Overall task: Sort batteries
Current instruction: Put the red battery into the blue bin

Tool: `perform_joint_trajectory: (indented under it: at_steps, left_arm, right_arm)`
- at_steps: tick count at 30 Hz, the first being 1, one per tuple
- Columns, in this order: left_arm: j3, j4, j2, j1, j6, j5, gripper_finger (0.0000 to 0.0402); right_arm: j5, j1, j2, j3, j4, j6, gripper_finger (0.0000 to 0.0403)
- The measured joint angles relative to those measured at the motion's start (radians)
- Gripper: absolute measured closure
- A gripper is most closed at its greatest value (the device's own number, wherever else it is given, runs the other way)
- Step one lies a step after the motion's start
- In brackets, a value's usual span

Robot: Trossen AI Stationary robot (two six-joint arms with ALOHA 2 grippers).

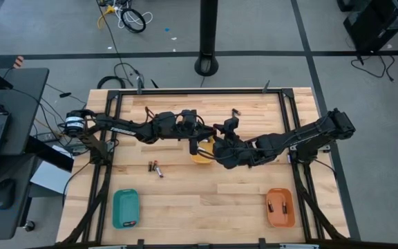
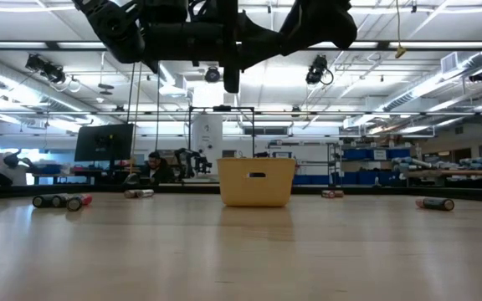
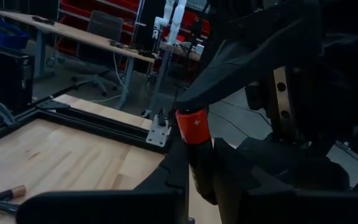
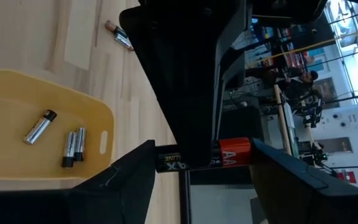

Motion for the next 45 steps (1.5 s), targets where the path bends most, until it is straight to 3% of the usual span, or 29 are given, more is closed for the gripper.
perform_joint_trajectory:
  at_steps: [8, 15, 19, 31, 39, 45]
  left_arm:
    - [0.000, 0.000, 0.000, 0.000, -0.008, 0.015, 0.0350]
    - [0.001, 0.017, -0.001, -0.001, -0.013, 0.024, 0.0216]
    - [0.001, 0.009, -0.001, -0.001, -0.038, 0.043, 0.0191]
    - [0.001, -0.014, -0.001, 0.000, -0.044, 0.037, 0.0284]
    - [0.001, 0.002, -0.001, 0.000, -0.039, 0.024, 0.0308]
    - [0.001, 0.008, -0.001, 0.000, -0.029, 0.022, 0.0351]
  right_arm:
    - [-0.009, 0.000, -0.001, 0.000, 0.003, 0.007, 0.0169]
    - [-0.051, 0.000, 0.001, 0.000, 0.017, 0.011, 0.0170]
    - [-0.050, 0.000, 0.001, 0.000, 0.019, 0.008, 0.0171]
    - [0.004, 0.001, 0.001, 0.000, 0.017, -0.004, 0.0171]
    - [-0.002, 0.001, 0.001, 0.000, 0.019, -0.001, 0.0171]
    - [0.003, 0.001, 0.001, 0.000, 0.017, -0.007, 0.0168]
